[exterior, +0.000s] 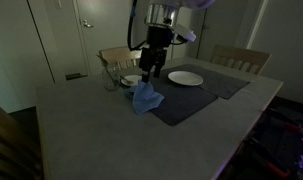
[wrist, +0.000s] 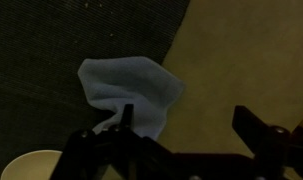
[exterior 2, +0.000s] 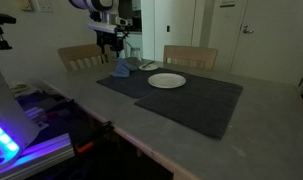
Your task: Use the towel to wipe the plate
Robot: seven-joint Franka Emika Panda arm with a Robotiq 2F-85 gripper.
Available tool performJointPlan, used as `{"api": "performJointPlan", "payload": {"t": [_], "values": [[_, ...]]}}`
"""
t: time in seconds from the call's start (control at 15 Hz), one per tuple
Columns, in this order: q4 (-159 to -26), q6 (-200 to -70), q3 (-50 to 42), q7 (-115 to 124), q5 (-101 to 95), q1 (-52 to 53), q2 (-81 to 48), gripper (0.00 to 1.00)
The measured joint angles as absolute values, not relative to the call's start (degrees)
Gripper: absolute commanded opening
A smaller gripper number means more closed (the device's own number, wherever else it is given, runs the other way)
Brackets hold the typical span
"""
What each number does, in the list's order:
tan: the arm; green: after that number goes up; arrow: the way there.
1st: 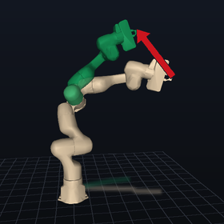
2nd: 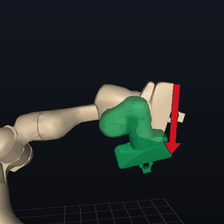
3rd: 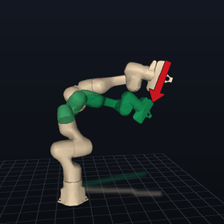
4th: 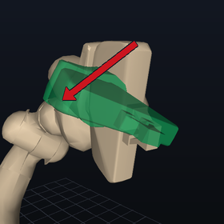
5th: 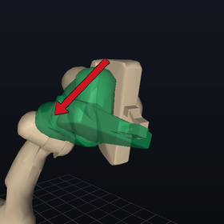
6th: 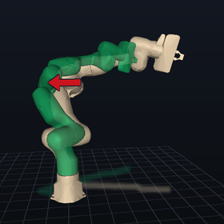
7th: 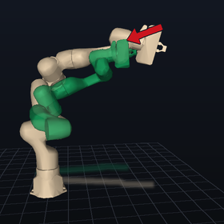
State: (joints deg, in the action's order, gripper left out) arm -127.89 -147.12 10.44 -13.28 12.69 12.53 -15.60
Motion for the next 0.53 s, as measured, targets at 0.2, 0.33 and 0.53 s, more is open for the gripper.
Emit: {"api": "performJointPlan", "payload": {"t": [0.2, 0.33, 0.53], "values": [[-127.9, -148.7, 11.0, -13.4, 12.7, 12.1, -16.4, 1.00], [-127.9, -150.9, 11.2, -13.6, 12.1, 11.9, -17.5, 1.00], [-127.7, -154.8, 10.9, -13.3, 8.2, 11.4, -19.7, 1.00]]}}
